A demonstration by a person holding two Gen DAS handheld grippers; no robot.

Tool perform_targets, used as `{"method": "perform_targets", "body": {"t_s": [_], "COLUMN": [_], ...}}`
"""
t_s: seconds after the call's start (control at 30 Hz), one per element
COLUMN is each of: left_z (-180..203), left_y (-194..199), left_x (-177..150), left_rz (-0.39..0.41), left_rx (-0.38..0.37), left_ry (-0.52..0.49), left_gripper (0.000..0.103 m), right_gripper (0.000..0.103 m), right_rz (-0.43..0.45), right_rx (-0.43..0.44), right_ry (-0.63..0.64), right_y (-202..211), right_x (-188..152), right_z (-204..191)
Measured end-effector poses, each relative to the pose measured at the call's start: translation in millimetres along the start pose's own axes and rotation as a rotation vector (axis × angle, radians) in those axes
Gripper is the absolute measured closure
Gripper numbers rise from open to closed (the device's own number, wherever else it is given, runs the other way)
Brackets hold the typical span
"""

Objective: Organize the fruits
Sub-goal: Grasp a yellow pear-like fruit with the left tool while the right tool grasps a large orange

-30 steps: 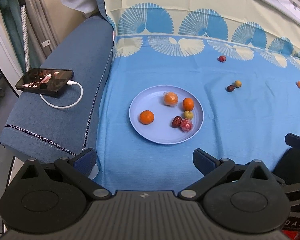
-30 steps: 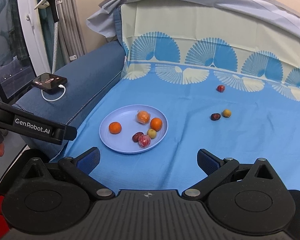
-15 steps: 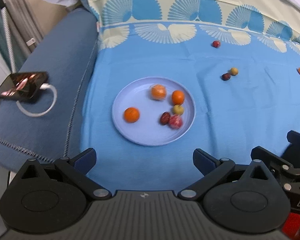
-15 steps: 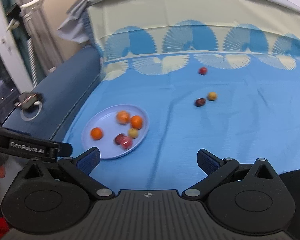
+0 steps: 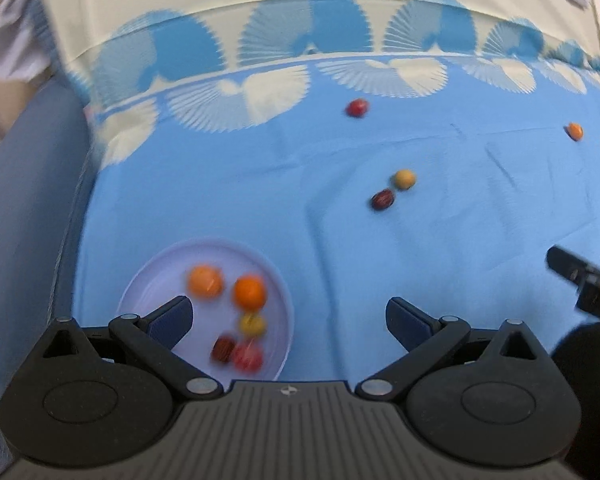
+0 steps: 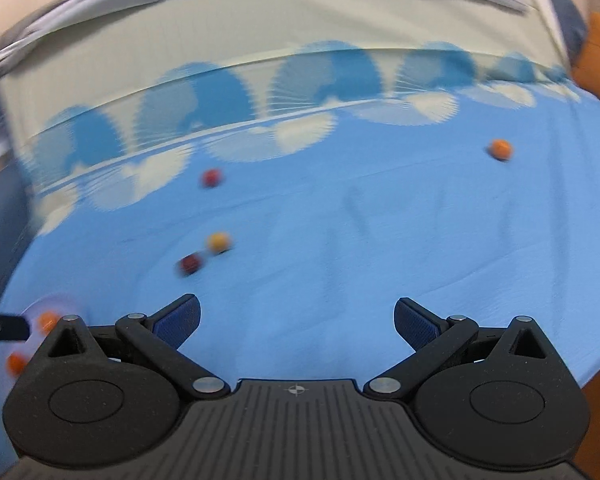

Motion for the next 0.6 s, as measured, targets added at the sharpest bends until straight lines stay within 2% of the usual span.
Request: {"method": "perform_targets", "body": {"t_s": [0.2,0.37,0.43,0.5,0.6], "left_z": [52,108,126,137,143], "left_y": [-49,-98,-116,-133,-157], "left_x": [56,97,106,111,117], "left_rz": [0.023,0.029,0.016,0.017,0.003], "left_rx": [-0.067,-0.135,-0.199,-0.231,-0.245], "left_ry": [-0.088,-0.226,-0.320,-0.404,-0.459], "left_gripper": [0.000,0.000,0.000,0.000,0.000], "right_gripper": [0.001,0.001,0.001,0.001,0.001], "right_rz": [0.079,0.163,0.143,0.116,0.102], "right_rx": [-0.160,-0.309,-0.400,-0.426,-0.461], "right_ry": [-0.053,-0.065,-0.061,-0.058,-0.076], "right_y": [-48,-95,-128,-163,-202], "right_x": [41,95,117,134,153], "right_z": [72,149,180,211,249]}}
Point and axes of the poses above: each gripper's, at about its wrist camera, not at the fingertips, and y roughly against the way its jaws point, z to its right, x to its top, the point moved 2 cm from there along -y, roughly the way its jaws point, and after that the axes turned 8 degrees about x, right-handed, at the moved point
